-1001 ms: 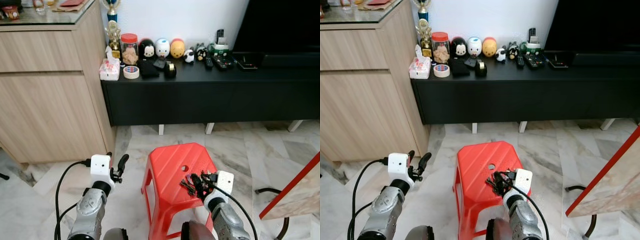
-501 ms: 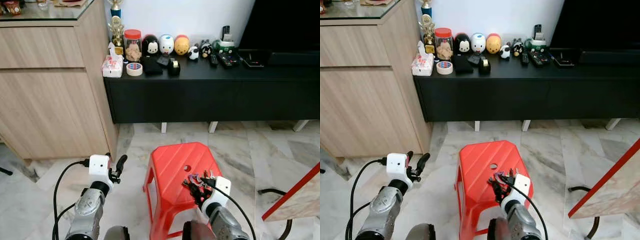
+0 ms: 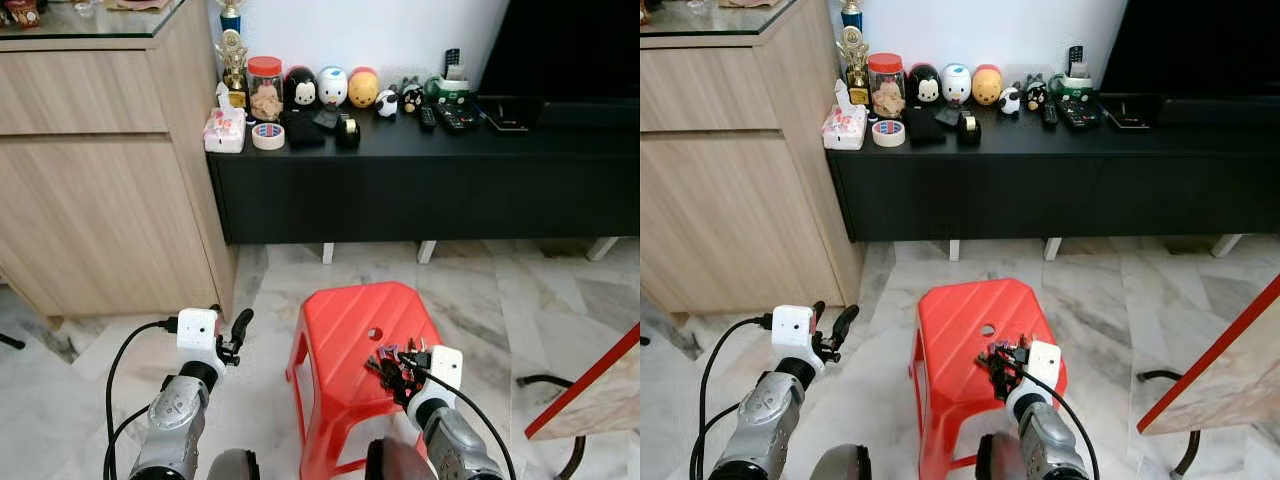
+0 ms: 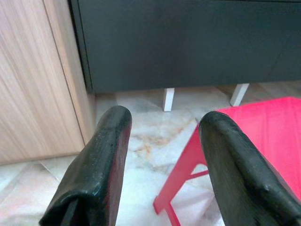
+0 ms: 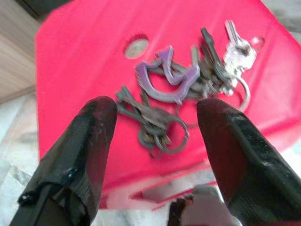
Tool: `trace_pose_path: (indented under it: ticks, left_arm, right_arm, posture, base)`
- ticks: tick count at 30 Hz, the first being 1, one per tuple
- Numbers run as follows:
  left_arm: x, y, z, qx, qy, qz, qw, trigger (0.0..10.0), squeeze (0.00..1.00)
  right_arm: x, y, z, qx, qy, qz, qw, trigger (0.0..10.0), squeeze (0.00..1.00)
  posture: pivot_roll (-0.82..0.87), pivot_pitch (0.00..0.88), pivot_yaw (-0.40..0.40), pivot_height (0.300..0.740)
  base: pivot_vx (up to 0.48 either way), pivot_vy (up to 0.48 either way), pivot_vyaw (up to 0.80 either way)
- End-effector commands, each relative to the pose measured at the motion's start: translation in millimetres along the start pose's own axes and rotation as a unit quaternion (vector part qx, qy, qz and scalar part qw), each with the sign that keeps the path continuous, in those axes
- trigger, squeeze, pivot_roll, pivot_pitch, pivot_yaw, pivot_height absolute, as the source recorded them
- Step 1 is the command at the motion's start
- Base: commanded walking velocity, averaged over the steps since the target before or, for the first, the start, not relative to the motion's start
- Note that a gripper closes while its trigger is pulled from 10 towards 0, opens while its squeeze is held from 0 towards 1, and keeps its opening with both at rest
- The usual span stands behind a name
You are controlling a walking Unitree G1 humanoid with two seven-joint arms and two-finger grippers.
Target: Hang keys on a hook
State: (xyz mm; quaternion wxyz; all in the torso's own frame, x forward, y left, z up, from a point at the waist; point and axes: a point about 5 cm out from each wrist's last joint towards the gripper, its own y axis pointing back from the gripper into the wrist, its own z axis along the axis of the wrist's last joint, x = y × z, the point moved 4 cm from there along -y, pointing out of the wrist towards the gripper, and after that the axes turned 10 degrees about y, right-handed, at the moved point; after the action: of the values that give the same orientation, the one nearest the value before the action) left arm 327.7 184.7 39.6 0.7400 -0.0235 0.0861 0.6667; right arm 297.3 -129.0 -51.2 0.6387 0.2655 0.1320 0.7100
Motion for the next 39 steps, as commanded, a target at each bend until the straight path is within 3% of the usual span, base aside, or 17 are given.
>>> trace_pose_path:
  ticks: [1,5,6,17,25,33,39]
  left_arm:
    - [-1.8,-1.2,-4.5,0.012,0.004,-0.001,1.0,10.0,0.0]
    - [-1.8,-0.9,-5.7,0.014,0.005,0.0,1.0,10.0,0.0]
    - [-1.8,-0.2,-6.2,0.015,0.005,0.0,1.0,10.0,0.0]
    - [1.5,1.5,-4.5,0.01,-0.001,0.001,1.0,10.0,0.0]
    - [2.6,4.3,0.2,0.002,-0.006,0.001,1.0,10.0,0.0]
    - [-3.8,5.8,6.7,-0.01,-0.009,-0.01,1.0,10.0,0.0]
    - [-8.2,4.8,13.1,-0.02,-0.006,-0.014,1.0,10.0,0.0]
  right_arm:
    - [-2.6,0.3,-4.7,0.017,0.007,-0.005,1.0,10.0,0.0]
    - [-4.2,-0.3,-2.6,0.012,-0.025,-0.008,1.0,10.0,0.0]
    - [-4.6,-1.3,0.6,0.006,-0.055,-0.008,0.998,10.0,0.0]
    - [7.9,-5.8,5.0,0.012,-0.118,0.025,0.993,10.0,0.0]
    - [17.9,-7.7,8.4,0.013,-0.106,0.052,0.993,10.0,0.0]
    - [13.7,-8.8,15.0,0.0,-0.081,0.039,0.996,10.0,0.0]
    - [9.6,-9.0,21.5,-0.021,-0.096,0.029,0.995,10.0,0.0]
  posture:
    - [0.05,0.032,-0.057,0.579]
    - [0.05,0.036,-0.056,0.579]
    - [0.06,0.038,-0.056,0.579]
    - [0.07,0.058,-0.055,0.579]
    - [0.08,0.083,-0.055,0.579]
    - [0.07,0.124,-0.055,0.579]
    - [0.06,0.14,-0.057,0.579]
  base:
    - [0.0,0.0,0.0]
    - [0.0,0.0,0.0]
    - [0.0,0.0,0.0]
    - [0.0,0.0,0.0]
    - [0.0,0.0,0.0]
    - [0.0,0.0,0.0]
    - [0.0,0.0,0.0]
